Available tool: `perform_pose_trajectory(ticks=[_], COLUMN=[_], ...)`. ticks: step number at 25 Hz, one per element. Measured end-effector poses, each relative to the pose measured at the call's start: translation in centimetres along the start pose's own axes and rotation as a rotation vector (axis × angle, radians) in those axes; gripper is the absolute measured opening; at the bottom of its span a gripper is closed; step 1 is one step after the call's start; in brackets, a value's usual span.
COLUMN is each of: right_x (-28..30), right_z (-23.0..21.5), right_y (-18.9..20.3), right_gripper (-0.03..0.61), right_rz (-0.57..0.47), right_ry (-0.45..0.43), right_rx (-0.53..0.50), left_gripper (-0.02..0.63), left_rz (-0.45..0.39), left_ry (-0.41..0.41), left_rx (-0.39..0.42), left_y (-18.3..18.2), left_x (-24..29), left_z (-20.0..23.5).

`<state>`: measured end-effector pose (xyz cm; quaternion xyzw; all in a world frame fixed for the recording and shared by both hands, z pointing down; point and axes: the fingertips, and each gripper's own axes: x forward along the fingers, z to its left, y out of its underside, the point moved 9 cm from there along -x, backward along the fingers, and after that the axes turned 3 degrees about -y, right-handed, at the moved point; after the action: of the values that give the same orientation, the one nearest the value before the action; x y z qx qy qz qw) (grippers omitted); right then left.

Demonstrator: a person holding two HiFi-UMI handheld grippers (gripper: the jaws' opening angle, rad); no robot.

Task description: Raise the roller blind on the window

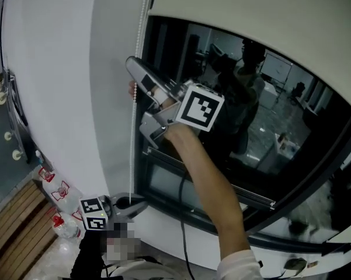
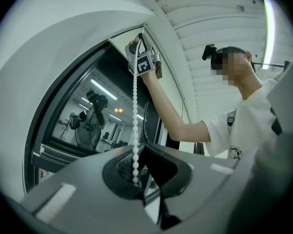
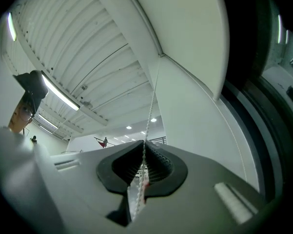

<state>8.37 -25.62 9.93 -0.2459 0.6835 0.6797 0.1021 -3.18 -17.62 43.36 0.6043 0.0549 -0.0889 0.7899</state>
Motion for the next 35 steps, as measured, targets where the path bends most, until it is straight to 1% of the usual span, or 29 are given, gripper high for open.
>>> perform_pose_trajectory(ticks=[2,4,6,8,14,16,21,24,26,27,28,29,30,33,35], right_x=[-0.9,-1.1,-1.3,-2.1,-6.5,-7.2,-8.3,-9.4,-9.7,-9.5,-9.2,-8.9,-8.4,-6.5,-4.8], right_z=[0.7,0.6,0.2,0.3,2.1,2.3,3.3,3.6,3.6,3.6,3.6,3.5,3.4,2.3,1.6], right_y=[1.9,2.8,3.2,4.3,11.0,11.9,13.0,14.4,14.4,14.1,13.7,13.2,12.6,9.9,7.7], right_gripper=[0.012,0.012,0.012,0.012,0.012,0.012,0.012,0.012,0.012,0.014,0.015,0.033,0.093,0.134,0.147], right_rz=[0.028,0.053,0.068,0.082,0.167,0.171,0.198,0.206,0.200,0.202,0.210,0.220,0.224,0.204,0.187], right_ry=[0.012,0.023,0.033,0.043,0.075,0.080,0.084,0.085,0.061,0.043,0.027,0.013,0.003,-0.016,-0.028], right_rx=[-0.022,-0.024,-0.007,0.012,0.074,0.093,0.102,0.160,0.203,0.199,0.173,0.137,0.107,0.069,0.043], left_gripper=[-0.002,-0.002,-0.002,-0.002,-0.002,-0.002,-0.002,-0.002,-0.002,-0.002,-0.002,-0.002,-0.002,-0.002,-0.002], left_rz=[0.002,0.000,0.001,0.001,-0.005,-0.008,-0.019,-0.019,-0.021,-0.022,-0.024,-0.024,-0.022,-0.018,-0.017], left_ry=[0.005,0.008,0.008,0.007,0.011,0.009,0.009,0.013,0.014,0.013,0.014,0.015,0.017,0.020,0.020], left_rx=[0.003,0.002,0.002,0.003,0.004,0.005,0.016,0.025,0.028,0.029,0.028,0.026,0.024,0.017,0.013], left_y=[0.5,-0.6,-2.2,-2.9,-1.6,-1.8,-2.5,-2.7,-2.8,-2.9,-2.9,-2.8,-2.8,-2.5,-2.3], left_x=[0.0,0.4,0.8,1.0,1.3,1.3,1.6,1.8,1.8,1.7,1.7,1.7,1.7,1.7,1.6], left_z=[0.0,0.1,0.4,0.5,0.4,0.4,0.1,-0.2,-0.3,-0.3,-0.3,-0.4,-0.4,-0.6,-0.6])
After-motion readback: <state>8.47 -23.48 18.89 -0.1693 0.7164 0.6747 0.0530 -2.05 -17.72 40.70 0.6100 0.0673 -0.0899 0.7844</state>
